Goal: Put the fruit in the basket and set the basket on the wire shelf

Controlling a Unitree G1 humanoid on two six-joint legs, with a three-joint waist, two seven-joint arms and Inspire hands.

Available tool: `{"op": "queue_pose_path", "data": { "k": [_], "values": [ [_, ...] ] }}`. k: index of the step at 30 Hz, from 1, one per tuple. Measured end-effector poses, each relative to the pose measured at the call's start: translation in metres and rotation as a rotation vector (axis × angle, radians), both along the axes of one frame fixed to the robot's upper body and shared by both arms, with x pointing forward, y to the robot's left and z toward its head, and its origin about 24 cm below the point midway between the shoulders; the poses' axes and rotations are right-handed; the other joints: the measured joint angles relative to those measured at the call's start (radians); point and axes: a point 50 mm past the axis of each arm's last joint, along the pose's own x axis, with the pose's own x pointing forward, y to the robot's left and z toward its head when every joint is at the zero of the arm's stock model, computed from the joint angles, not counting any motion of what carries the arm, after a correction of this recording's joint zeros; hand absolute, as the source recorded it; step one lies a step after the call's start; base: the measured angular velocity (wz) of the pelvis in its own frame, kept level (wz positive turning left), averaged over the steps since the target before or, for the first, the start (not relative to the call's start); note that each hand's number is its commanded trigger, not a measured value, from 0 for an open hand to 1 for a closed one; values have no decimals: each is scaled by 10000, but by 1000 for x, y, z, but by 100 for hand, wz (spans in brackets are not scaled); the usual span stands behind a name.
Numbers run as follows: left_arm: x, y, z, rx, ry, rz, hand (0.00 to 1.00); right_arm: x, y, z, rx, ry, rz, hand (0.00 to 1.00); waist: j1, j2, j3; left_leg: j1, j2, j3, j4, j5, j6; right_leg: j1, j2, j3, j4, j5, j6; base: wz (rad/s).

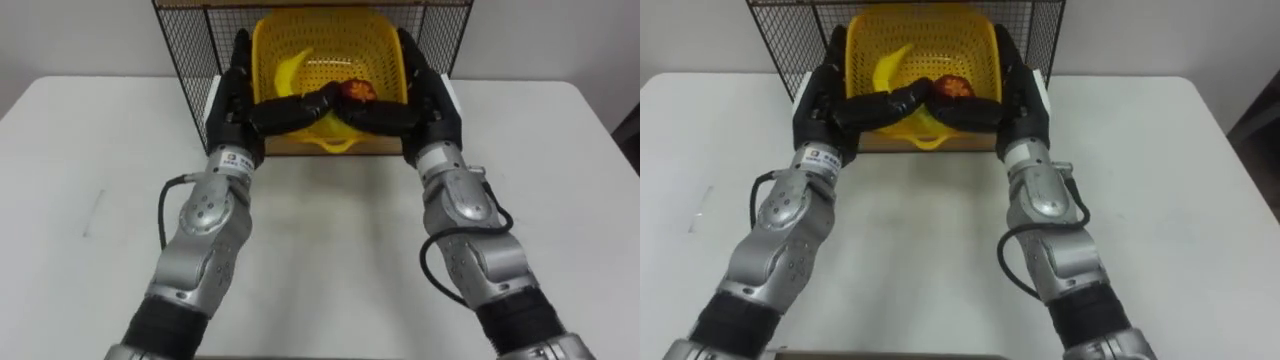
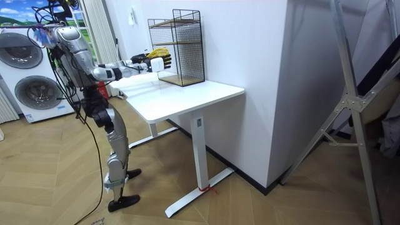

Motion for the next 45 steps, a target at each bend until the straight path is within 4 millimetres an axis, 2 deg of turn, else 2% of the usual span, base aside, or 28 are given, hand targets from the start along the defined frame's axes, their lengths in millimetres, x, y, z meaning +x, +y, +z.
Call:
{"op": "queue_pose_path", "data": {
  "k": [8, 13, 21, 28, 33, 37, 42, 45],
  "values": [
    [13, 0, -4, 88, 1114, 114, 0, 14, -3, -7, 127, 1249, -228, 0, 18, 1, -2, 8, 14, 67, -16, -1, -1, -14, -8, 108, 30, 1, -2, -3],
    [15, 5, -7, 92, 1496, 363, 0, 25, -1, -6, -93, 1649, -249, 0, -6, 8, -6, 1, 20, 98, 0, -1, 0, -35, -3, 199, 56, 3, -5, -2],
    [31, 8, -8, 98, 2318, 570, 0, 41, 1, -5, -117, 2390, -259, 0, 28, 20, -14, 123, 15, 99, 19, 4, 8, 74, 3, 249, 76, 10, -11, 0],
    [29, 12, -22, 91, 3133, 641, 0, 40, -2, -16, 591, 3192, -272, 0, 6, 72, -47, 153, 17, 87, 25, 4, 8, 52, -1, 231, 96, 9, -11, 0],
    [24, 17, -42, 208, 4212, 779, 0, 39, -13, -23, 1712, 3616, -628, 0, -9, 121, -78, 140, -1, 19, 57, 4, 9, 169, 0, 153, 77, 11, -10, 3],
    [24, 18, -44, 164, 4314, 816, 0, 39, -15, -25, 1869, 3696, -683, 0, -22, 145, -94, 133, -5, 23, 48, 3, 9, 155, -2, 153, 81, 12, -10, 0],
    [23, 22, -46, 95, 4435, 949, 0, 39, -16, -28, 1901, 3783, -648, 0, -85, 249, -155, 174, -6, 32, 35, 3, 9, 191, -7, 153, 74, 13, -11, 0],
    [23, 24, -48, 90, 4496, 1006, 0, 39, -15, -28, 1855, 3782, -573, 0, -134, 278, -148, 198, -7, 4, 47, 4, 9, 236, -4, 137, 68, 13, -11, 0]
  ]
}}
